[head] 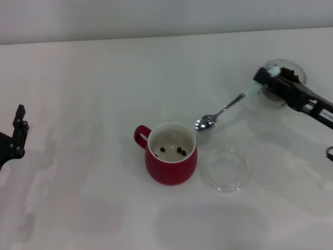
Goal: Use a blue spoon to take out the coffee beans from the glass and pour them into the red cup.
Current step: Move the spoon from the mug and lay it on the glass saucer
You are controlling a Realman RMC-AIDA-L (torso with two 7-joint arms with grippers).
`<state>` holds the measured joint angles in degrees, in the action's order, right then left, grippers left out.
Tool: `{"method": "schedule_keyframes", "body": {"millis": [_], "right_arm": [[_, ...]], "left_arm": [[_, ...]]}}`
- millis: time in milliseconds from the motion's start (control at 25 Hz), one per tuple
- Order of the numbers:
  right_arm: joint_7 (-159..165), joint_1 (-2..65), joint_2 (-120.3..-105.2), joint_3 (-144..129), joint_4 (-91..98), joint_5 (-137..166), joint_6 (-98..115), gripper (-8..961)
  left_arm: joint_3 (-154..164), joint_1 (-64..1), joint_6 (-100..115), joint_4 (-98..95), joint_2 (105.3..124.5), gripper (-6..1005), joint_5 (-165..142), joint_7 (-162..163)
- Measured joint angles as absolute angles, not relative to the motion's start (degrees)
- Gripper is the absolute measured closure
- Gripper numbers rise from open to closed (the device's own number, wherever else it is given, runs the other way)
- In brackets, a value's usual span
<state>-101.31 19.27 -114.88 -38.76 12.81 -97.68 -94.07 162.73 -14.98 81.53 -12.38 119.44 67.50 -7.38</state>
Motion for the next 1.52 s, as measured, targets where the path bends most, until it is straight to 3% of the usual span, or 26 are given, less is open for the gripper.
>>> {"method": "schedule_keyframes", "body": {"millis": [560, 1520], "right_arm": [[-100.63, 13.06, -114.52, -39.45, 16.49, -96.11, -95.16, 807], [-104.87, 12.95, -114.78, -41.59, 13.45, -93.88, -86.91, 807]], "left_arm": [[162.42, -15.41, 81.63, -12.39, 119.35, 509, 67.36, -7.38], [162.42, -15.73, 81.74, -12.40, 119.26, 509, 67.49, -7.38]]}}
